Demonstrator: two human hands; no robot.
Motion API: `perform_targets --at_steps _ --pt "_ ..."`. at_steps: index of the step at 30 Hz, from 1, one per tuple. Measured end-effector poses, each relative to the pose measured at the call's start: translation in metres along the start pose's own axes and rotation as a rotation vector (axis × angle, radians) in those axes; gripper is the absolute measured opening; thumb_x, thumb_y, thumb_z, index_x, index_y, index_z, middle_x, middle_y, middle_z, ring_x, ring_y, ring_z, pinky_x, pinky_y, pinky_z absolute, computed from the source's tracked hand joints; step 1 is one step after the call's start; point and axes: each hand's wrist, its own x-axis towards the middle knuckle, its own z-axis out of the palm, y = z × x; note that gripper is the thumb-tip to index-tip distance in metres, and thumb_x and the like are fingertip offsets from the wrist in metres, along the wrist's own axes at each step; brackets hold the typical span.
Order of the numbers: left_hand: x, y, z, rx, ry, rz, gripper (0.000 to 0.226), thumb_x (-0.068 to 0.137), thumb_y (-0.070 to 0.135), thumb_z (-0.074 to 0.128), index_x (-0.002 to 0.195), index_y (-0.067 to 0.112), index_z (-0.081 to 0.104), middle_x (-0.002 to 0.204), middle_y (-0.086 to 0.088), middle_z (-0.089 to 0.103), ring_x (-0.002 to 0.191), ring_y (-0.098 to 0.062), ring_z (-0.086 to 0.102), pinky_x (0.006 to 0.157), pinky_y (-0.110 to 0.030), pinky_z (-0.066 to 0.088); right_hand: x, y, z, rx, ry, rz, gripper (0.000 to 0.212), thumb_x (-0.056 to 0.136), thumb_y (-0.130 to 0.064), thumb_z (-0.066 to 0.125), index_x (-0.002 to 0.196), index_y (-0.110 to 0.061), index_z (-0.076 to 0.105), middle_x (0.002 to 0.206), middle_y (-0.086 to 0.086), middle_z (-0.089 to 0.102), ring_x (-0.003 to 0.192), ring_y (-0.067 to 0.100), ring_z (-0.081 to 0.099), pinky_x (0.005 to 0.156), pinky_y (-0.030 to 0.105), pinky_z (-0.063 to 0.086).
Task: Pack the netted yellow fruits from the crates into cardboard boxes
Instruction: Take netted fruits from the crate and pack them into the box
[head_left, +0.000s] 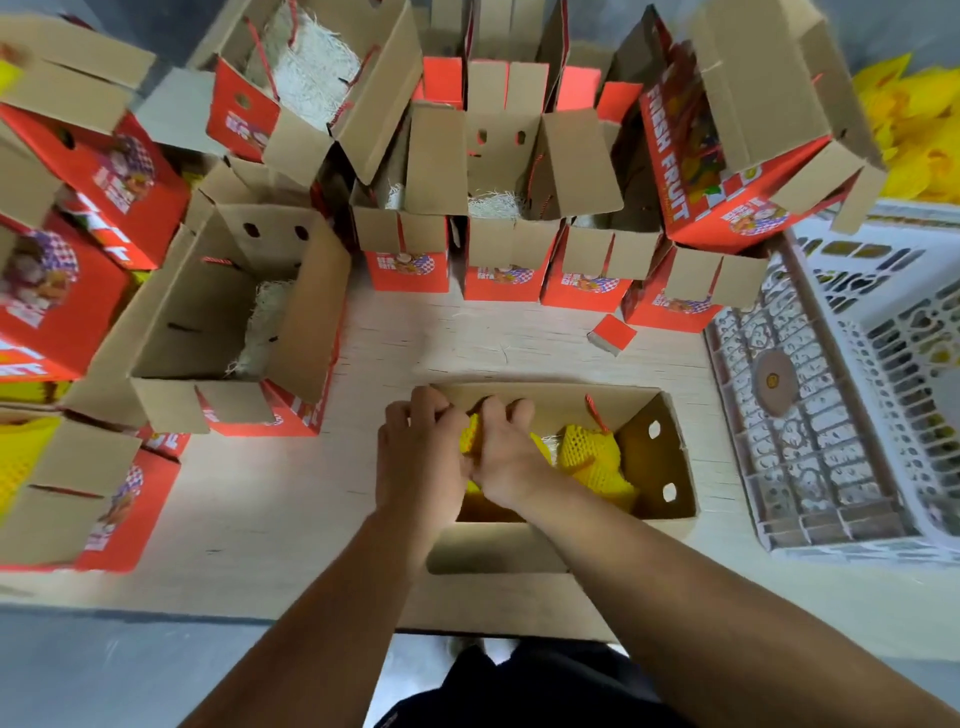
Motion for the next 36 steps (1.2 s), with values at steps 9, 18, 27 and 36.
perform_targets --at_steps 9,18,27,36 --pt "0.003 0.006 -0.002 0.115 -0.015 -0.023 0.032 0.094 0.032 0.062 0.124 0.023 0.057 0.13 0.0 0.044 0.118 -0.025 0.045 0.106 -0.037 0.038 -0.008 0.024 -0.036 -0.107 -0.379 -0.162 0.059 0.097 -0.028 0.061 0.149 -0.041 0.035 0.165 -0.01 0.019 0.155 0.018 0.015 0.124 0.037 0.02" --pt "0.002 0.111 0.003 -0.36 -0.099 0.136 0.022 0.095 0.031 0.065 0.117 0.03 0.067 0.124 0.006 0.06 0.12 -0.021 0.053 0.105 -0.042 0.043 -0.069 0.083 -0.121 -0.037 0.093 -0.227 0.037 0.098 -0.014 0.057 0.134 -0.023 0.059 0.13 0.0 0.062 0.119 0.021 0.059 0.101 0.039 0.048" --pt "0.04 0.29 0.026 -0.601 -0.2 0.331 0.022 0.1 0.008 0.05 0.116 0.015 0.064 0.115 -0.002 0.068 0.106 -0.023 0.064 0.092 -0.038 0.049 -0.105 0.192 -0.224 0.12 0.524 -0.249 0.039 0.094 0.002 0.053 0.128 -0.013 0.063 0.12 0.001 0.069 0.111 0.016 0.061 0.095 0.021 0.045" --pt "0.06 0.569 0.098 -0.704 -0.352 0.569 0.027 0.102 0.011 0.052 0.125 0.019 0.063 0.118 0.001 0.069 0.108 -0.017 0.066 0.09 -0.043 0.054 -0.158 0.421 -0.378 0.296 0.833 -0.046 0.034 0.101 -0.021 0.051 0.135 -0.022 0.059 0.124 -0.007 0.068 0.111 0.007 0.064 0.089 0.022 0.051"
